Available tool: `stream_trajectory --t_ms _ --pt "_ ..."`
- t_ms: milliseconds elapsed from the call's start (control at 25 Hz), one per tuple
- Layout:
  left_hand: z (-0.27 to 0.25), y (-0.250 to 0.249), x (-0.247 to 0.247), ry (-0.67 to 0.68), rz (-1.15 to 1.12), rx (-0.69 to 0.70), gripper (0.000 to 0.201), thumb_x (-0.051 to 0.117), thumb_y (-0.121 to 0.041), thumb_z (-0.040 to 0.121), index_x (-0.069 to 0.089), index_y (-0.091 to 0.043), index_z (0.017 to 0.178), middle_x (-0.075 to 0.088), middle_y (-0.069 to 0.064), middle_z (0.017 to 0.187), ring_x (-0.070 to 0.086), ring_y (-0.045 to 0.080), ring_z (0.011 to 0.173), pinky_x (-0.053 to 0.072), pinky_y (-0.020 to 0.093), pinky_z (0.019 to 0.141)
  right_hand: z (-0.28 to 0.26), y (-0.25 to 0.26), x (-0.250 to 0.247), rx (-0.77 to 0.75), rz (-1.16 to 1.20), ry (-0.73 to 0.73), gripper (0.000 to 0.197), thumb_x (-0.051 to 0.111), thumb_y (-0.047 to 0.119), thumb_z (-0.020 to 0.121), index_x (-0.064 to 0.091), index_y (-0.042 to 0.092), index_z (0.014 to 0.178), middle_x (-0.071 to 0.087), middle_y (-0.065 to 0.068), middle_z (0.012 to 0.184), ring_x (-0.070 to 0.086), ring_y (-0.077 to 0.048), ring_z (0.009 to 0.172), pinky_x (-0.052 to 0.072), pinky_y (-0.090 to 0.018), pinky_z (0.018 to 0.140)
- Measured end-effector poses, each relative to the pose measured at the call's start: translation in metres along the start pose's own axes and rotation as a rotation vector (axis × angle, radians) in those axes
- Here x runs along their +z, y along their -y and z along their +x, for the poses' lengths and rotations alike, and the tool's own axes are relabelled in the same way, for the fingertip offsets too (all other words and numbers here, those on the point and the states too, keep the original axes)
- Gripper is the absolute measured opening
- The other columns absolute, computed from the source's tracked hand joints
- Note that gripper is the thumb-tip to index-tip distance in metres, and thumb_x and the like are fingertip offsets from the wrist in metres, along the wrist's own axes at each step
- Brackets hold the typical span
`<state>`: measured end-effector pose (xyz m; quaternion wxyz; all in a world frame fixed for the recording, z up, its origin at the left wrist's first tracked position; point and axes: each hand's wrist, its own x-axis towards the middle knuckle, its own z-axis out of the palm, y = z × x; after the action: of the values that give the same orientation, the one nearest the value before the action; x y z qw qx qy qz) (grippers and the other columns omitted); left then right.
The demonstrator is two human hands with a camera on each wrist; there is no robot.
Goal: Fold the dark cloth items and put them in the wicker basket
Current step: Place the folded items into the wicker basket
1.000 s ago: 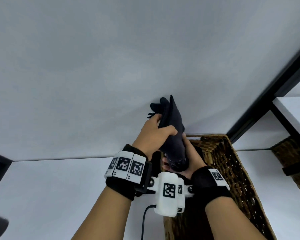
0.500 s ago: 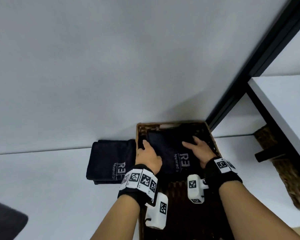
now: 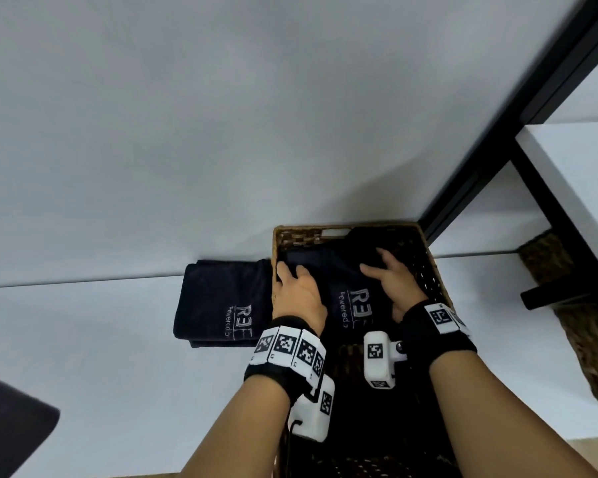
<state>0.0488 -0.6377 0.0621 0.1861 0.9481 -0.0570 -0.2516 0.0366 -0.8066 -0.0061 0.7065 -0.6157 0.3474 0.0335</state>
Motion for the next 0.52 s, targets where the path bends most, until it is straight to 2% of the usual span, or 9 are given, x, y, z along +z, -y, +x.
stream_trajectory --t_ms 40,80,120,200,280,320,400,480,520 --pt "0.002 0.000 -0.002 -0.037 0.045 0.016 0.059 0.057 -0.006 0.084 0.033 -0.004 0.138 0.006 0.018 0.154 0.022 0.039 0.137 0.032 0.041 0.109 0.000 0.001 0.000 0.018 0.000 0.012 0.042 0.065 0.005 0.086 0.056 0.021 0.124 0.067 -0.010 0.114 0.065 -0.028 0.102 0.051 -0.044 0.095" --pt "0.002 0.000 -0.003 -0.065 0.139 0.045 0.060 0.058 -0.010 0.085 0.033 -0.004 0.139 0.007 0.016 0.154 0.021 0.038 0.137 0.033 0.042 0.107 0.002 0.002 0.001 0.008 -0.099 0.012 0.045 0.066 0.009 0.087 0.054 0.016 0.129 0.065 -0.011 0.119 0.063 -0.028 0.105 0.049 -0.043 0.097" --pt "0.003 0.000 -0.001 -0.071 0.272 0.086 0.060 0.057 -0.014 0.086 0.033 -0.006 0.141 0.008 0.015 0.155 0.017 0.038 0.139 0.029 0.044 0.107 0.001 0.001 0.002 -0.036 -0.311 -0.008 0.049 0.068 0.014 0.087 0.051 0.012 0.132 0.061 -0.012 0.126 0.060 -0.029 0.111 0.047 -0.040 0.100" --pt "0.005 0.003 0.006 0.012 0.531 0.144 0.060 0.049 -0.021 0.090 0.029 -0.009 0.145 0.009 0.013 0.157 0.006 0.039 0.144 0.018 0.049 0.110 -0.001 -0.002 0.003 -0.178 -0.699 -0.169 0.058 0.070 0.024 0.085 0.046 0.012 0.136 0.053 -0.011 0.133 0.053 -0.029 0.120 0.043 -0.037 0.101" --pt "0.012 0.010 0.013 0.086 0.644 0.124 0.063 0.042 -0.026 0.093 0.019 -0.010 0.149 0.008 0.014 0.159 0.000 0.036 0.146 0.010 0.055 0.112 -0.007 -0.005 0.004 -0.379 -0.805 -0.336 0.052 0.069 0.027 0.085 0.050 0.019 0.133 0.050 -0.010 0.129 0.052 -0.028 0.116 0.046 -0.039 0.097" --pt "0.015 0.013 0.016 0.101 0.667 0.104 0.065 0.041 -0.028 0.094 0.015 -0.010 0.150 0.008 0.015 0.159 -0.001 0.035 0.146 0.007 0.057 0.112 -0.007 -0.007 0.003 -0.424 -0.832 -0.348 0.043 0.066 0.028 0.087 0.056 0.021 0.128 0.051 -0.010 0.125 0.053 -0.028 0.113 0.047 -0.038 0.095" --pt "0.013 0.017 0.016 0.112 0.684 0.096 0.067 0.042 -0.029 0.093 0.012 -0.009 0.149 0.011 0.018 0.158 -0.002 0.035 0.146 0.001 0.061 0.113 -0.004 -0.011 0.000 -0.326 -0.903 -0.289 0.034 0.059 0.032 0.092 0.062 0.020 0.123 0.053 -0.014 0.122 0.055 -0.032 0.111 0.046 -0.037 0.094" --pt "0.011 0.014 0.009 0.076 0.581 0.163 0.064 0.045 -0.028 0.092 0.019 -0.011 0.148 0.022 0.017 0.154 0.003 0.034 0.146 0.001 0.059 0.114 -0.007 -0.004 0.000 -0.256 -0.927 -0.294 0.033 0.056 0.034 0.094 0.063 0.018 0.122 0.053 -0.017 0.123 0.055 -0.034 0.110 0.045 -0.037 0.096" --pt "0.011 0.016 0.001 0.013 0.446 0.216 0.059 0.047 -0.027 0.091 0.028 -0.015 0.145 0.033 0.014 0.149 0.011 0.032 0.145 0.006 0.056 0.114 -0.011 0.005 0.004 -0.307 -0.880 -0.343 0.031 0.056 0.032 0.093 0.065 0.017 0.119 0.054 -0.016 0.121 0.057 -0.033 0.108 0.046 -0.037 0.095"
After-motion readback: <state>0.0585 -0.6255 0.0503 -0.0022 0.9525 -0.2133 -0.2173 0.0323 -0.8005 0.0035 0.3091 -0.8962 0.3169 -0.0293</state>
